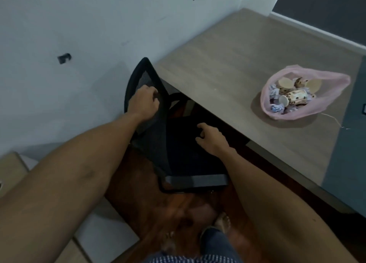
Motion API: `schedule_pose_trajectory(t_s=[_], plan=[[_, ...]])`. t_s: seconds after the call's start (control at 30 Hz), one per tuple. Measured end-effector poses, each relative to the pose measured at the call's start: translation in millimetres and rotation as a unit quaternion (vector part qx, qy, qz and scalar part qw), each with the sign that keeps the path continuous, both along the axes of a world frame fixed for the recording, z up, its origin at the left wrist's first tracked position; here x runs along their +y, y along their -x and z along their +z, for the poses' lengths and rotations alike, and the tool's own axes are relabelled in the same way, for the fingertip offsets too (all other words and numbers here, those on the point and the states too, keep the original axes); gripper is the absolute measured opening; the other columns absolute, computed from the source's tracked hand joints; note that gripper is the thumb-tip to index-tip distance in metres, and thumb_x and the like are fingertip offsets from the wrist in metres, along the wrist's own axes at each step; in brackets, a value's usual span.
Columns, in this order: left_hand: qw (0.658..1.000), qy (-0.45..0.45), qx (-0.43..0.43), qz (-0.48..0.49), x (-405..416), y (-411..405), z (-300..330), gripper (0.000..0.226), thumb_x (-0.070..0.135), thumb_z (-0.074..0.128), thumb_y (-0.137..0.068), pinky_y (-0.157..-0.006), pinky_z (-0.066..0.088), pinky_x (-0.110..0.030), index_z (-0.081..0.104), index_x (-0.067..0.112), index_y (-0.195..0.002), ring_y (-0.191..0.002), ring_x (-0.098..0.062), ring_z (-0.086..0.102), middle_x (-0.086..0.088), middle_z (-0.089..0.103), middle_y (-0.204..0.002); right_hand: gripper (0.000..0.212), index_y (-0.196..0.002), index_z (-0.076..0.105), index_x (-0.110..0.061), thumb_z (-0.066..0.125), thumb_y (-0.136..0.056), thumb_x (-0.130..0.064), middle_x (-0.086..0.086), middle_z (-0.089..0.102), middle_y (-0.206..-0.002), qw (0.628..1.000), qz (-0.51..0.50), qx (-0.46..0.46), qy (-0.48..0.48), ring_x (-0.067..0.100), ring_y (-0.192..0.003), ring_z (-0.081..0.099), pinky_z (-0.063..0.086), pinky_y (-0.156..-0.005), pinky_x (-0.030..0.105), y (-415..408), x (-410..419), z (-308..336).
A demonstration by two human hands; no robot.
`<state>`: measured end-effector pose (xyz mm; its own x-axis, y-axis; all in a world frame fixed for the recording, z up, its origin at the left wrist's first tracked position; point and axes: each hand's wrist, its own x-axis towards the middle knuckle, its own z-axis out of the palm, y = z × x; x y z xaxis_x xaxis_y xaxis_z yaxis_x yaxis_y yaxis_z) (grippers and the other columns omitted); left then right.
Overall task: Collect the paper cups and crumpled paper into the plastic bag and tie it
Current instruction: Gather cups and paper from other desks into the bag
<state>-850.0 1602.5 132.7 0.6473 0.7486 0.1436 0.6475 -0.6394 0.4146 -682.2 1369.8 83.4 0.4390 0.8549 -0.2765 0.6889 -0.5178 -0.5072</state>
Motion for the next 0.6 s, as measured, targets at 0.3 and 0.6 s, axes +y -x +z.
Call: schedule_pose_trajectory(t_s=[0.3,0.6], plan=[[0.998,-0.055,0.022,0.035,43,43,-34,0.045,0.02,0.056,-0.093,-0.111,0.033,-0.051,0.057,0.011,-0.137,-0.138,-0.039,0.037,-0.016,0.037,-0.156,0.095,-0.158,0.023,-0.025,0.075,-0.084,-0.051,0.007,0.043,-0.149,0.989,0.093,0.063,0.091,0.029,-0.131,0.049,0.049,-0.101,0.048,91,33,-47],[0.987,0.076,-0.054,0.131,57,35,-38,0.04,0.019,0.043,-0.102,-0.094,0.045,-0.038,0.049,0.019,-0.142,-0.114,-0.033,0.056,-0.017,0.054,-0.133,0.094,-0.155,0.026,-0.025,0.061,-0.082,-0.072,0.003,0.043,-0.15,0.993,0.101,0.026,0.046,0.033,-0.124,0.055,0.049,-0.099,0.051,141,69,-61]])
